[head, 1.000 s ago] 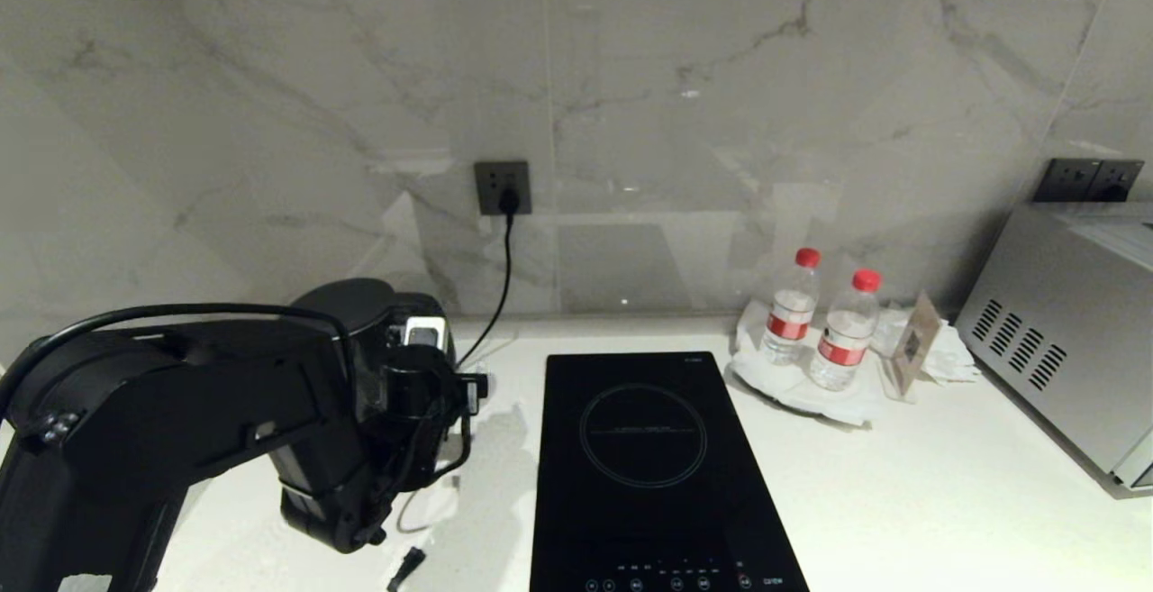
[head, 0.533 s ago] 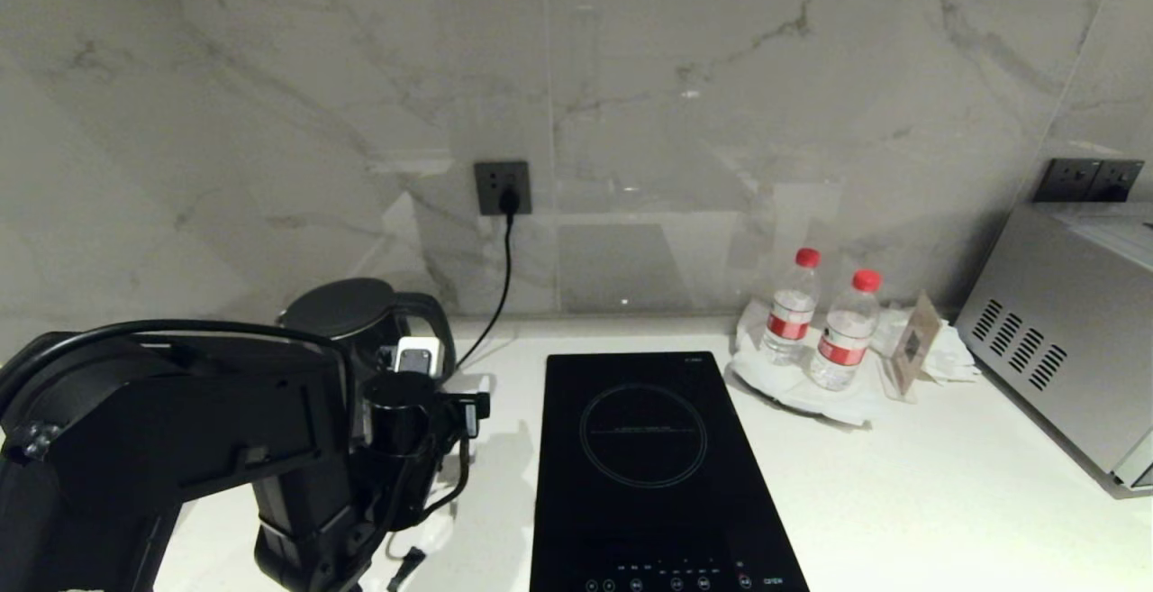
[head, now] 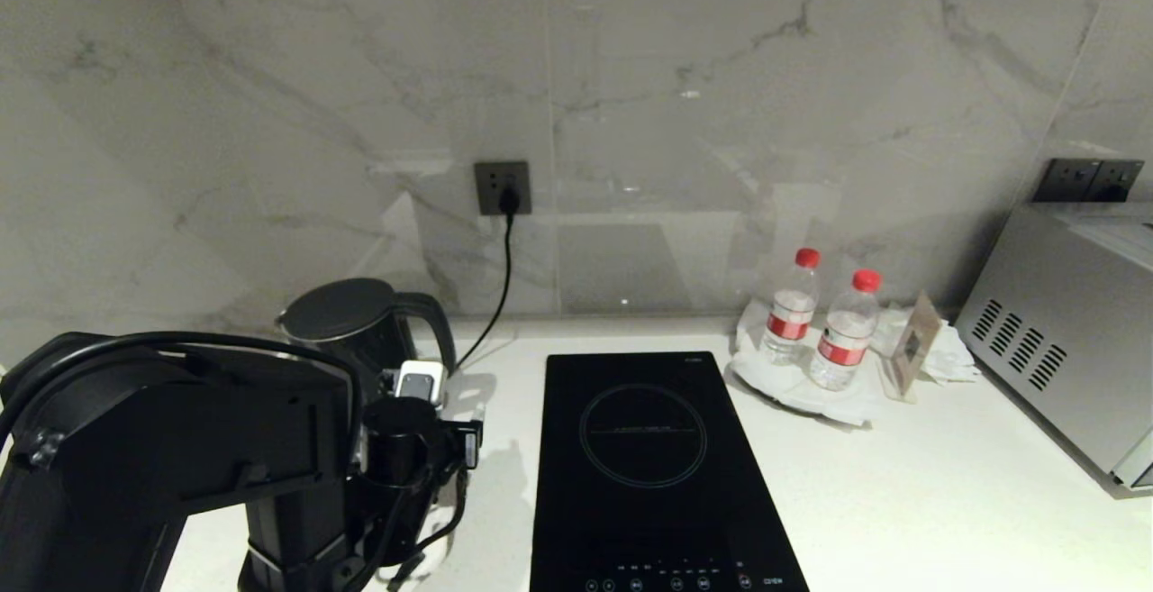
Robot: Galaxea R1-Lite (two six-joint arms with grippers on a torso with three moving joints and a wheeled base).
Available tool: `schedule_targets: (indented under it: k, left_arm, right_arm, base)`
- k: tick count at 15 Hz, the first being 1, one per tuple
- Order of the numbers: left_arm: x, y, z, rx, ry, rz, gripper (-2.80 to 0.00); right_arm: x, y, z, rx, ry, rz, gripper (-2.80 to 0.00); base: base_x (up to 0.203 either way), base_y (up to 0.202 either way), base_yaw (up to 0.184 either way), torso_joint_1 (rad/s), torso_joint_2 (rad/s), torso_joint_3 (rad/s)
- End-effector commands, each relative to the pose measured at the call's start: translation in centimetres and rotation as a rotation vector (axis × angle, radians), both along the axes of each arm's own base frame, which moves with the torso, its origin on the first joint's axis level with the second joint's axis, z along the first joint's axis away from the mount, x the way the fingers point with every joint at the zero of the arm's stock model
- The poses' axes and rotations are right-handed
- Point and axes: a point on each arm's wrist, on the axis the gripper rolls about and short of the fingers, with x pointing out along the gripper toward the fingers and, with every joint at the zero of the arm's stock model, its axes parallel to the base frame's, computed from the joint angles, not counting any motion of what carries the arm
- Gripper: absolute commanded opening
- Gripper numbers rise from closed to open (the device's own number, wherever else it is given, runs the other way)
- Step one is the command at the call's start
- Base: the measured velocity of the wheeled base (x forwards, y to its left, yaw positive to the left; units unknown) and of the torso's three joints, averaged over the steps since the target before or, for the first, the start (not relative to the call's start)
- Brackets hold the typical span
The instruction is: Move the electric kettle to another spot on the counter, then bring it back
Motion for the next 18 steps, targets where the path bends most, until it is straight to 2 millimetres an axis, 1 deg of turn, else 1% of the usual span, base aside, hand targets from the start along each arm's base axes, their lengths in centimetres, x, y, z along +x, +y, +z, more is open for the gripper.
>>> schedule_targets:
  k: [1,4,9,11,13,14,16,17,18]
  left_arm:
    - [-0.1,-0.3,-0.5,0.003,0.008,-0.008,-2.80]
    - [0.2,-0.6,-1.3,0.008,0.017,-0.010,-2.80]
    - [2.0,-1.4,-3.0,0.012,0.007,-0.009,-2.80]
    - [2.4,-1.6,-3.2,0.011,-0.002,-0.010,-2.80]
    - [2.4,-1.8,-3.2,0.014,0.005,-0.014,-2.80]
    - [2.1,-1.8,-3.2,0.018,0.011,-0.018,-2.80]
    - [0.6,-1.3,-3.0,0.035,0.045,-0.026,-2.80]
    - [-0.5,-0.7,-2.7,0.046,0.071,-0.029,-2.80]
    - [-1.9,0.0,-2.0,0.052,0.094,-0.032,-2.80]
  right_arm:
    - [0.0,0.0,0.0,-0.001,0.000,0.001,-2.80]
    - [0.0,0.0,0.0,0.000,0.001,0.000,-2.80]
    - [0.0,0.0,0.0,0.000,0.001,0.000,-2.80]
    - [0.0,0.0,0.0,0.000,0.001,0.000,-2.80]
    - [0.0,0.0,0.0,0.000,0.001,0.000,-2.80]
    - [0.0,0.0,0.0,-0.001,0.001,0.000,-2.80]
    - [0.0,0.0,0.0,0.000,0.001,0.000,-2.80]
    - [0.0,0.0,0.0,0.000,0.001,0.001,-2.80]
    - [0.0,0.0,0.0,0.000,0.001,0.001,-2.80]
  base:
    - [0.000,0.000,0.000,0.000,0.00,0.000]
    - [0.000,0.000,0.000,0.000,0.00,0.000]
    - [0.000,0.000,0.000,0.000,0.00,0.000]
    - [0.000,0.000,0.000,0.000,0.00,0.000]
    - [0.000,0.000,0.000,0.000,0.00,0.000]
    - [0.000,0.000,0.000,0.000,0.00,0.000]
    - [0.000,0.000,0.000,0.000,0.00,0.000]
    - [0.000,0.000,0.000,0.000,0.00,0.000]
    - [0.000,0.000,0.000,0.000,0.00,0.000]
